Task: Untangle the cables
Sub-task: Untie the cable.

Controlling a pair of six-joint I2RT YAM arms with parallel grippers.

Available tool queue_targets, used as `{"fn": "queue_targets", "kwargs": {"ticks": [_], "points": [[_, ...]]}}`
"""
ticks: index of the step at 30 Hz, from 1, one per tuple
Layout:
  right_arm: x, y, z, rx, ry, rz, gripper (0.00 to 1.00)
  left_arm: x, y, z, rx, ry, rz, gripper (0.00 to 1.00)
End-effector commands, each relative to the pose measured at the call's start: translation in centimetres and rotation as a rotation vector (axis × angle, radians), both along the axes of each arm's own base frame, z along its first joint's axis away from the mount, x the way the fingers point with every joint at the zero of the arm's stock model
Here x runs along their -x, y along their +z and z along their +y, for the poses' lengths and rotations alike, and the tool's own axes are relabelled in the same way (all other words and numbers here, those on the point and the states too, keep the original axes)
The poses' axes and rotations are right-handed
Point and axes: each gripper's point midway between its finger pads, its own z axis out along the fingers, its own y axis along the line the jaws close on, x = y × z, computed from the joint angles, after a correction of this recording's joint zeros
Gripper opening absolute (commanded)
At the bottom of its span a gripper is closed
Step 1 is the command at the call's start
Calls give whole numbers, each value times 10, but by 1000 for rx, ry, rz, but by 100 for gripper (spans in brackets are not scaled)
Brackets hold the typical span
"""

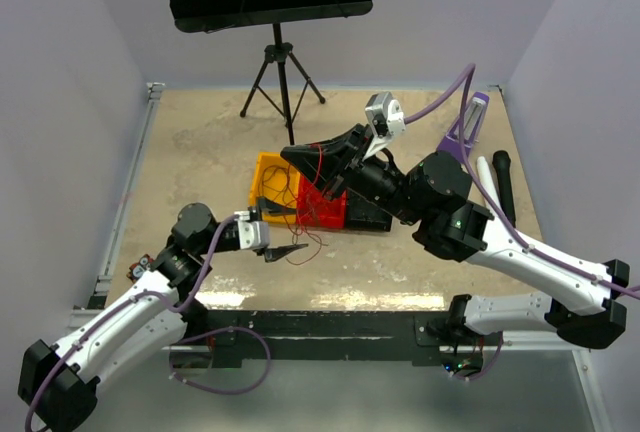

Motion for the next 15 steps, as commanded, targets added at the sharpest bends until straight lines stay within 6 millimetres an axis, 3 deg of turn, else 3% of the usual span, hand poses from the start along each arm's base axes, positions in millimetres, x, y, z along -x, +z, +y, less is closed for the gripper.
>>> {"fn": "queue_targets", "kwargs": {"ticks": [1,5,7,8,12,13,15], "points": [[13,34,-12,-93,40,-26,0,-13,32,2,87,71,-59,71],[14,32,-10,-93,53,-19,0,-6,38,0,121,36,-31,73],[12,30,-11,-94,43,-14,0,-1,44,-2,148,8,-15,66],[13,30,-11,-96,45,-14,0,1,47,-3,160,-3,-10,60],[12,33,-14,-107,35,-6,0,3,51,-3,165,-12,-1,5],[11,36,-15,-111,30,-4,0,5,47,-3,146,-19,-3,0],[12,43,-19,-120,26,-15,0,9,40,-2,114,-33,-19,0]]}}
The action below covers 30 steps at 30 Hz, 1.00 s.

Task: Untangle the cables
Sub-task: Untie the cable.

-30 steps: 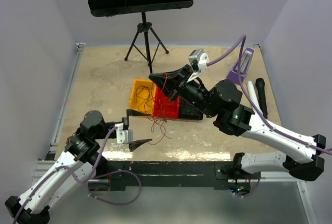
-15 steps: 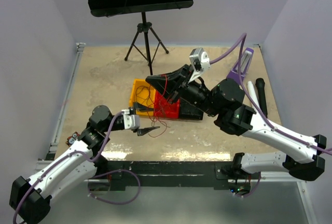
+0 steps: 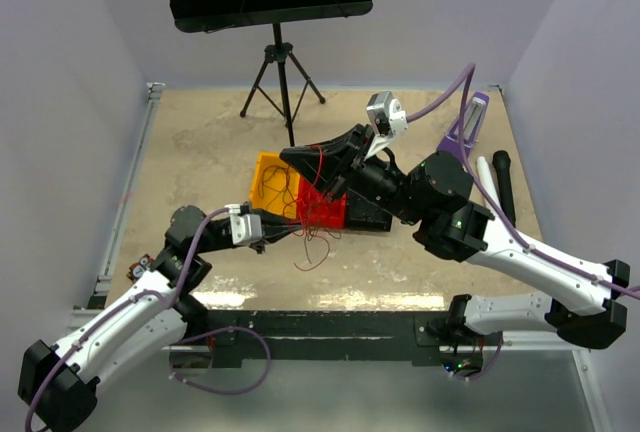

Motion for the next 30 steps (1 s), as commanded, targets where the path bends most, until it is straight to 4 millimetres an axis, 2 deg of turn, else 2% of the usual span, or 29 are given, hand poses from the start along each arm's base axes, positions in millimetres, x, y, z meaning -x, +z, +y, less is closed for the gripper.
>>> {"fn": "queue_targets", "kwargs": {"ticks": [1,5,8,17,19,23,28,30], "points": [[6,45,-22,-104,-20,-42,0,11,7,2,-15,-46,-58,0],[2,66,-30,-107,-63,-71,0,11,-7,5,-67,-41,-100,0],[0,89,-40,-122,-100,-94,0,12,-16,6,-91,-41,-123,0],[-10,148,-84,-176,-268,-141,0,28,-52,9,-185,-132,-158,0],[-12,163,-97,-204,-306,-153,0,32,-66,11,-223,-155,-179,0],[-19,175,-116,-203,-399,-157,0,37,-95,18,-313,-182,-194,0],[-29,181,-131,-186,-494,-161,0,35,-110,23,-369,-175,-239,0],[-28,191,-143,-201,-525,-166,0,35,-117,25,-392,-179,-252,0]]}}
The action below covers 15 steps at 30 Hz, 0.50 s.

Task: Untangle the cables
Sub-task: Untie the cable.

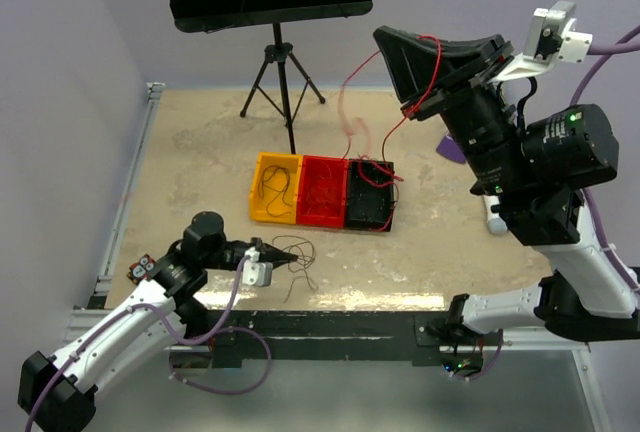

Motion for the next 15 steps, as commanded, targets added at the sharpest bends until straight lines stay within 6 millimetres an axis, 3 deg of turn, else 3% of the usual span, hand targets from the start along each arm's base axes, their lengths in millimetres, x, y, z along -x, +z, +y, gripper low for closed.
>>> {"fn": "queue_targets", "kwargs": {"ticks": [1,4,7,10,15], "points": [[-10,18,-32,-23,-136,5,0,5,-18,6,-57,-47,-78,0],[-12,29,-45,-16,-201,-18,0,7,-25,8,-75,-58,-94,0],[-16,30,-40,-7,-212,-20,0,2,-13,6,-47,-36,-102,0],[-25,19,-25,26,-220,-5,0,-11,20,1,6,13,-147,0],[-58,-21,-3,104,-274,38,0,-31,81,3,47,106,-246,0]]}}
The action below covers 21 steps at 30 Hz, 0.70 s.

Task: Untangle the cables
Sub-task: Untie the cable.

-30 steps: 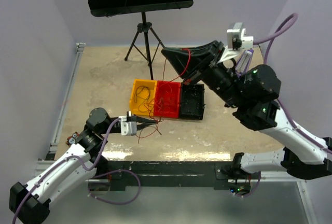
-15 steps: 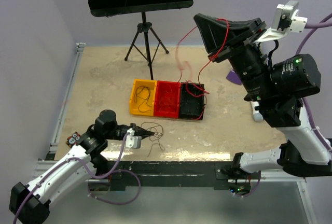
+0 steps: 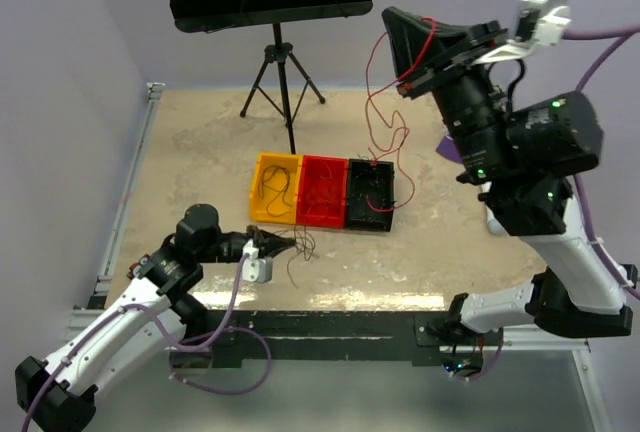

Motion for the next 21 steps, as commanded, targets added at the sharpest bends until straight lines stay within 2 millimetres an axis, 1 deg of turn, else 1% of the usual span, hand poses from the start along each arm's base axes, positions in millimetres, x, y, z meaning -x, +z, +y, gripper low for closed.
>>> {"fn": "queue_targets", "kwargs": {"ticks": [1,2,3,5,6,8,12,14,16,18,21], "points": [[-38,-40,21,92,-77,44,0,-23,82,-1,95,85,-162,0],[-48,-49,23,107,-92,54,0,-27,91,1,102,116,-169,0],[-53,-55,29,117,-78,53,0,-31,101,3,115,150,-165,0],[-67,-73,37,150,-80,75,0,-44,116,9,144,242,-156,0],[-69,-74,42,124,-57,74,0,-51,123,12,173,300,-129,0],[-76,-86,51,131,-51,81,0,-57,130,17,195,356,-120,0],[-96,-113,68,170,-59,104,0,-53,134,23,232,383,-104,0],[-109,-127,74,192,-68,117,0,-51,138,27,247,397,-107,0],[-122,-138,76,199,-66,129,0,-50,142,34,255,429,-114,0],[-136,-149,76,200,-64,139,0,-47,139,39,219,429,-136,0],[-150,-160,77,198,-54,150,0,-34,114,40,106,357,-153,0]]}}
